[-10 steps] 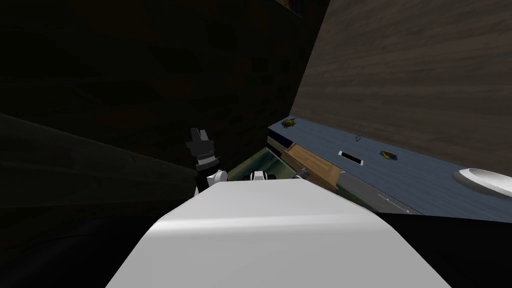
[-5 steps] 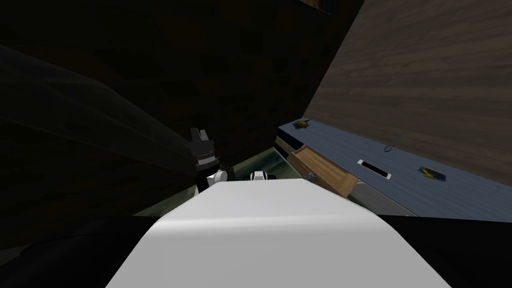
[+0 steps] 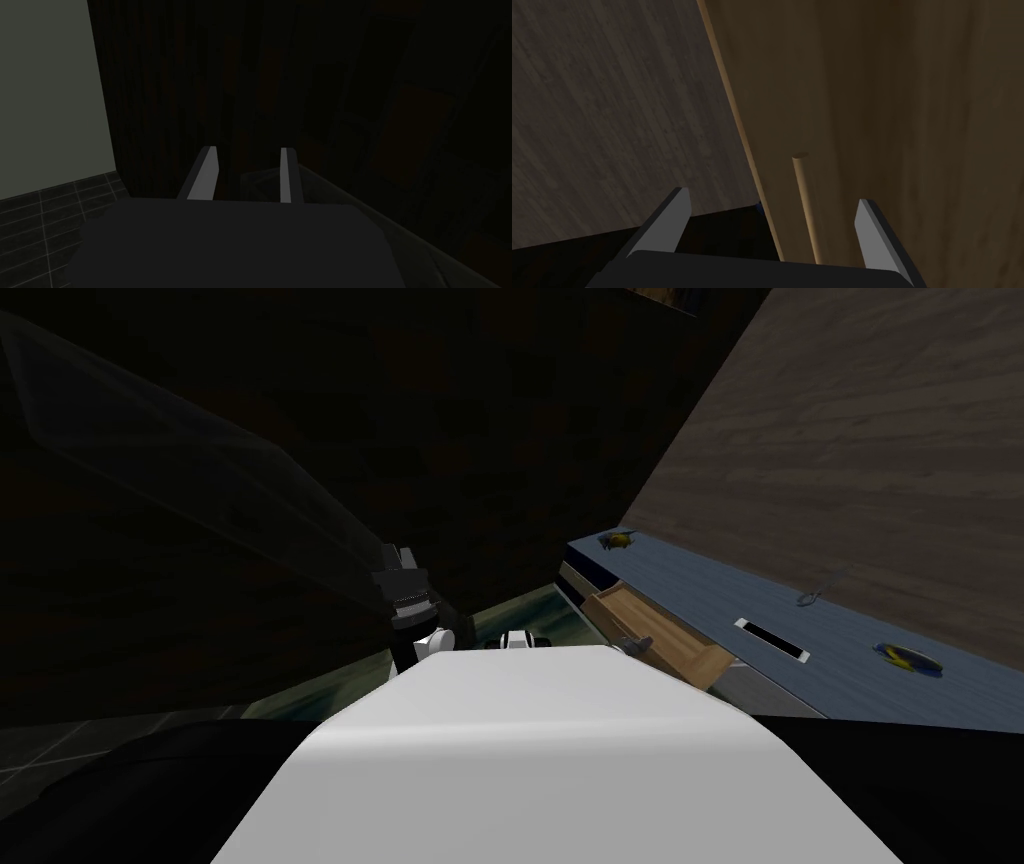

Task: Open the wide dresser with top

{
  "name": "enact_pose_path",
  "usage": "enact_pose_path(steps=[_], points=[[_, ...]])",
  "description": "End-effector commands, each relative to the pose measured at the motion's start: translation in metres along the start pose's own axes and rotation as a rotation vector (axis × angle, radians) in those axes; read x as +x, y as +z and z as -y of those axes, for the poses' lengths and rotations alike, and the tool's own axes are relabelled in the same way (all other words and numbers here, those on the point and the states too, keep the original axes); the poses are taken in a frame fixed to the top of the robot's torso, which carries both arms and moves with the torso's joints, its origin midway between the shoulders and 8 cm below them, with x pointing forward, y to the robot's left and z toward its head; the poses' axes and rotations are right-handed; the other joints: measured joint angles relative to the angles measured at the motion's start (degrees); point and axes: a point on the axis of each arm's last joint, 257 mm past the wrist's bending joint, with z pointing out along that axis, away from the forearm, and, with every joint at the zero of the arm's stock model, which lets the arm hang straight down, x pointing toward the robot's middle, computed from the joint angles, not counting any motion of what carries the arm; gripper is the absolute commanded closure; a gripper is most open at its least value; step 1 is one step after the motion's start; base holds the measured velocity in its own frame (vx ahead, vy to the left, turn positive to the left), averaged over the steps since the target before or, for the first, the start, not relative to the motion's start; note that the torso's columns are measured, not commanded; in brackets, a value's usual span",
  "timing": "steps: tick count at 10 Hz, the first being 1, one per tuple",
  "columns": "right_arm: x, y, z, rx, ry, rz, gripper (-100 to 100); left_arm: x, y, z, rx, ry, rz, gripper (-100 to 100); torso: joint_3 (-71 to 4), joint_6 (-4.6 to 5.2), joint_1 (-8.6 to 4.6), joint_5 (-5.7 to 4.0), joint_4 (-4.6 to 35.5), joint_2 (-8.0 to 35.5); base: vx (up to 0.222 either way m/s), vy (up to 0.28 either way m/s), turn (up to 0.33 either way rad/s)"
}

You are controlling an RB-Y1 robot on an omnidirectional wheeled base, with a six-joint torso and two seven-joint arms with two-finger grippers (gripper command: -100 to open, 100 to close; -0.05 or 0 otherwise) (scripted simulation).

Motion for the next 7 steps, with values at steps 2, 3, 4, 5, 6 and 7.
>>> enact_pose_path(steps=[2, 3, 4, 5, 6, 7], points=[[-0.011, 0.039, 0.013, -0.014, -0.001, -0.003, -100, 0.0, 0.0, 0.0, 0.0, 0.0, 0.0, 0, -0.1, -0.01, -0.44, -0.23, -0.1, -0.1, -0.063, 0.093, 0.007], [-0.014, 0.049, 0.017, -0.016, 0.001, -0.003, -100, 0.0, 0.0, 0.0, 0.0, 0.0, 0.0, 0, -0.1, -0.01, -0.4, -0.21, -0.1, -0.1, -0.062, 0.079, 0.0], [-0.018, 0.059, 0.021, -0.019, 0.003, -0.003, -100, 0.0, 0.0, 0.0, 0.0, 0.0, 0.0, 0, 0.0, -0.02, -0.3, -0.08, 0.0, 0.0, -0.078, 0.071, 0.006], [-0.022, 0.069, 0.026, -0.022, 0.006, -0.003, -100, 0.0, 0.0, 0.0, 0.0, 0.0, 0.0, 0, 0.0, 0.0, -0.1, 0.08, 0.1, 0.1, -0.056, 0.073, 0.006], [-0.026, 0.079, 0.031, -0.024, 0.009, -0.002, -100, 0.0, 0.0, 0.0, 0.0, 0.0, 0.0, 0, 0.0, 0.01, 0.07, 0.16, 0.1, 0.1, -0.056, 0.088, -0.005], [-0.022, 0.07, 0.024, -0.032, 0.006, -0.005, -100, 0.0, 0.0, 0.0, 0.0, 0.0, 0.0, 0, 0.0, -0.03, 0.24, 0.31, 0.1, 0.1, -0.026, 0.036, -0.001]])
